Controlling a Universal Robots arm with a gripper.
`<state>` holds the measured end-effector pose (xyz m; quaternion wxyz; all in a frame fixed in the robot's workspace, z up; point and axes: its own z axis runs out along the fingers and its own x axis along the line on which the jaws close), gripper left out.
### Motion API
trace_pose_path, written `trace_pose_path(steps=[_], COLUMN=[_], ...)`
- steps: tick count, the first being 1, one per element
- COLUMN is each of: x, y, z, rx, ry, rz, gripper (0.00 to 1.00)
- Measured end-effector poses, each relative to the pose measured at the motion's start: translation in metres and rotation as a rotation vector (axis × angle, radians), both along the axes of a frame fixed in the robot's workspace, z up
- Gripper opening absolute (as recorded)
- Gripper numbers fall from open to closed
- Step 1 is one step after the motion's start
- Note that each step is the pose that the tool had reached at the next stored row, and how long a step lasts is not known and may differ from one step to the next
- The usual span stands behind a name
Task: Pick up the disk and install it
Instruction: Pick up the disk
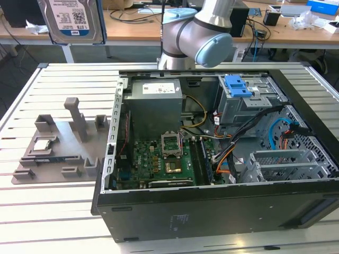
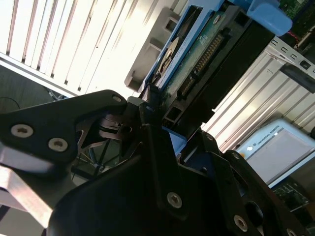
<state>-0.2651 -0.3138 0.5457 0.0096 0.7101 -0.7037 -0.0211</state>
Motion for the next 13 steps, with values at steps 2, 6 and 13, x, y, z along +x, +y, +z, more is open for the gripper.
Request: trace_pose_path(steps=[2, 6, 13], x=[0.003, 0.009, 0.024], y=[0.0, 0.0, 0.0], z=[0.0, 0.0, 0.0], rx=[0.0, 0.0001, 0.0], ry=[0.0001, 0.0003, 0.001], rz=[0.0, 0.0, 0.0], gripper=[0.37, 0.37, 0.37])
